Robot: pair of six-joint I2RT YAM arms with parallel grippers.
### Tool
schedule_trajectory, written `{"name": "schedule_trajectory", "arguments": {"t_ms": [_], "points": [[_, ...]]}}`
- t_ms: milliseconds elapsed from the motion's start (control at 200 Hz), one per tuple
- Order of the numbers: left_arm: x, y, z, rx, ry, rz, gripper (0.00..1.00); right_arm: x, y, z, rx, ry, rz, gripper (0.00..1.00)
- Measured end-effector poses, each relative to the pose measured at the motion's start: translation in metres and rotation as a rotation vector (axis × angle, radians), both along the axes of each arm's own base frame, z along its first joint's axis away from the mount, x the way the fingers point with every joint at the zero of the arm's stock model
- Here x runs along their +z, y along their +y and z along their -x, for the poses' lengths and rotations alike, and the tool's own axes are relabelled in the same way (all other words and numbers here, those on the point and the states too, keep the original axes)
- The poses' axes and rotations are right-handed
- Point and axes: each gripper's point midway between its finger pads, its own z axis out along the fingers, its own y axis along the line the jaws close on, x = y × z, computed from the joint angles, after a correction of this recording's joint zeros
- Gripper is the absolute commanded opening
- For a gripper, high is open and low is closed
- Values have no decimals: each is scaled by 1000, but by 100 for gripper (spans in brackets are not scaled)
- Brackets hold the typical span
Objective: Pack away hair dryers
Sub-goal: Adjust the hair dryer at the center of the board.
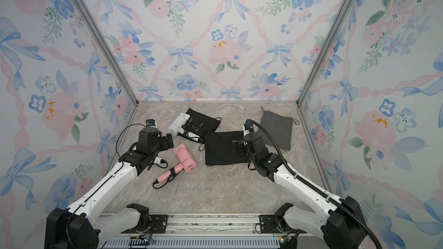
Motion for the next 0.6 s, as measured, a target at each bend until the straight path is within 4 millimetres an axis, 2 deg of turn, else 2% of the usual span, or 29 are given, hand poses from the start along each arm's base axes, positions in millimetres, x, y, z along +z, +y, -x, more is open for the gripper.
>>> {"name": "schedule_trajectory", "arguments": {"t_ms": [95, 210, 320, 425, 600], "points": [[-22, -22, 18, -46, 69, 83, 97, -1, 5, 2, -3, 24, -53, 97], [-54, -50, 50, -116, 171, 141, 97, -3, 9, 5, 4, 48, -81, 97], [-74, -65, 70, -154, 245, 164, 97, -4, 11, 7, 18, 69, -88, 97], [-82, -74, 79, -172, 277, 183, 98, -4, 12, 9, 25, 79, -87, 97], [-94, -79, 83, -178, 329, 194, 98, -5, 12, 13, 36, 93, -88, 97]]}}
